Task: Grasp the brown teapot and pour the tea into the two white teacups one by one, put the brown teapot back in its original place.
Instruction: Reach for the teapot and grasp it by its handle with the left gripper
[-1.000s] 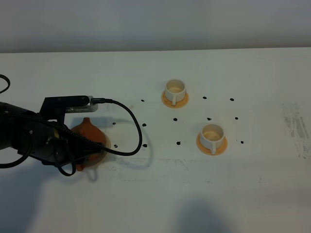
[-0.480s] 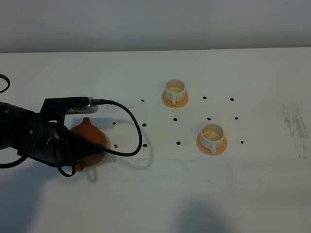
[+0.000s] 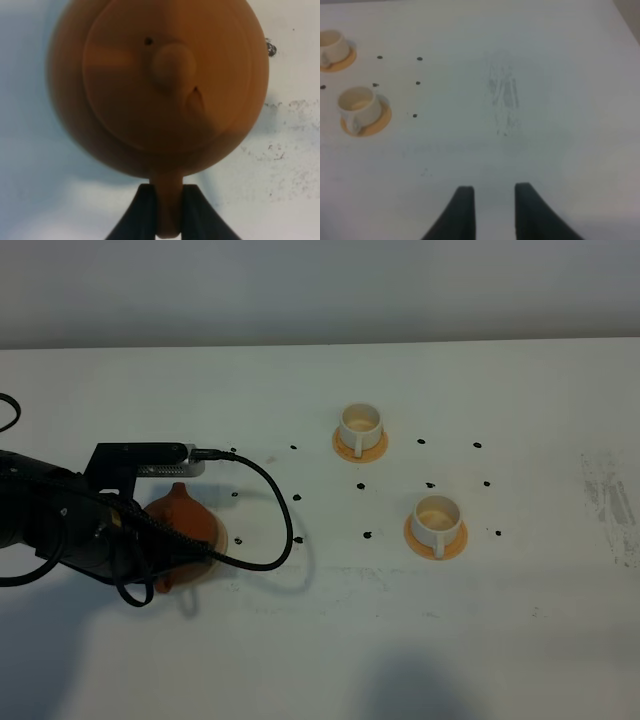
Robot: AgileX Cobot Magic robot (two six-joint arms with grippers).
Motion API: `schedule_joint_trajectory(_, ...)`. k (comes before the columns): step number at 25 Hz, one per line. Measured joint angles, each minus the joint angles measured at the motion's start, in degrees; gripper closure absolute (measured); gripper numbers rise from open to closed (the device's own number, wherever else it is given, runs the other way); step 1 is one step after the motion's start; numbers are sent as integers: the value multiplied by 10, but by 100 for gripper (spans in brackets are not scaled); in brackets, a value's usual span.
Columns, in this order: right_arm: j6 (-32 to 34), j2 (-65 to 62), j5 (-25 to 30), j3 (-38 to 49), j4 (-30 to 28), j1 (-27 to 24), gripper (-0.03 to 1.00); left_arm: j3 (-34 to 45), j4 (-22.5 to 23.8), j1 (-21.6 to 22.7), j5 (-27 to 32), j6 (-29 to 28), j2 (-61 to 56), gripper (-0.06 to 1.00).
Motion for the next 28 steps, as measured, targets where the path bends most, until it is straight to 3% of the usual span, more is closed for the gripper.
schedule_joint_trajectory(12,0,0,0,0,0,0,75,0,5,0,2,63,-9,85)
schedule_joint_trajectory(28,0,0,0,0,0,0,75,0,47,0,-14,71,-11,85)
